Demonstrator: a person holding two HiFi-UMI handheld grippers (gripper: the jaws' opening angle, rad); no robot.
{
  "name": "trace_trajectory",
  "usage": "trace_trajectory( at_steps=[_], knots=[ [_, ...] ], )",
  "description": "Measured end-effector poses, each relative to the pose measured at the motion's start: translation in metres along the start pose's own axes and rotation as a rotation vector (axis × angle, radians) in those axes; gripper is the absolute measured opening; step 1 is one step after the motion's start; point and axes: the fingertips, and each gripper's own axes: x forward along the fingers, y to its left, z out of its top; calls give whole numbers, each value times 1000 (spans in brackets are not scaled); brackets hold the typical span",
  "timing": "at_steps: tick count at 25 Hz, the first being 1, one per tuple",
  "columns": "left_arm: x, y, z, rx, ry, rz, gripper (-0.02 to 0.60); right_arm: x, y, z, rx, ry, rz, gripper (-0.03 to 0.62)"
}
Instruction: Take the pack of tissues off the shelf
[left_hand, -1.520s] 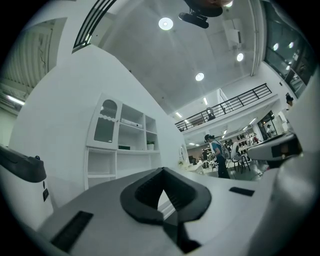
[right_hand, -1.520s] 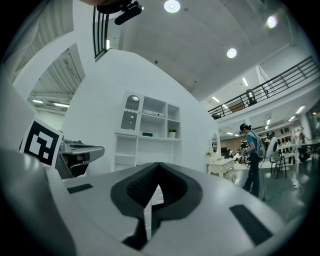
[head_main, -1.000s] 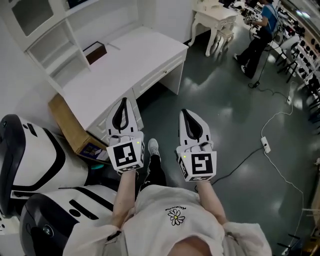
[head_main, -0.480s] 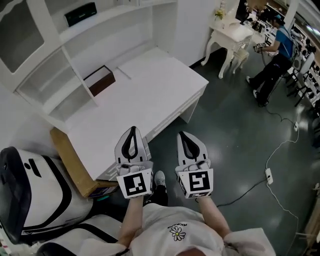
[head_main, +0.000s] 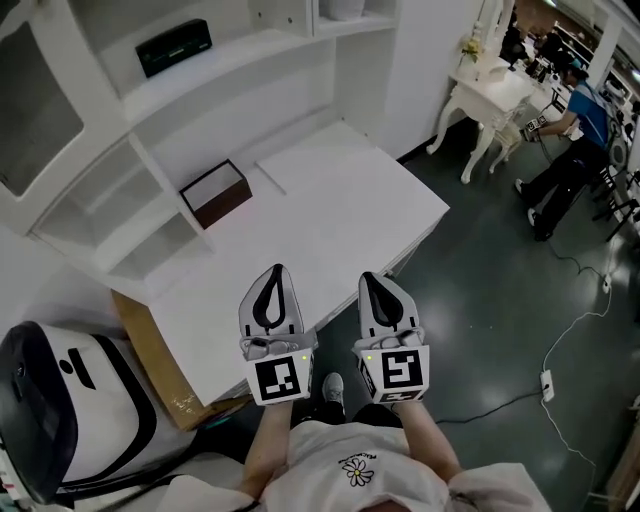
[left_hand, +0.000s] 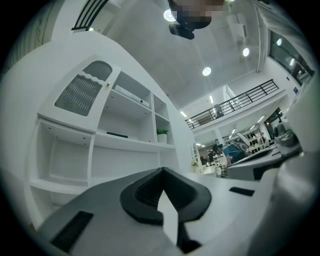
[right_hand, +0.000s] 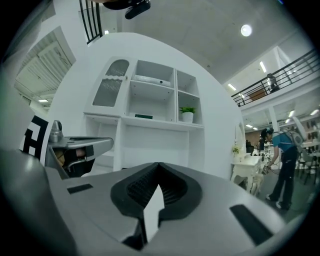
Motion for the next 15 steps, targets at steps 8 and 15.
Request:
trace_trajectory(
  at_steps=[8,15],
  knots=[
    [3,25,4,5,-16,60,-2,23,12,15,1,-52,32,3],
    [3,36,12,25,-24,106,-2,37,20,25,14,-85,72,3]
  ],
)
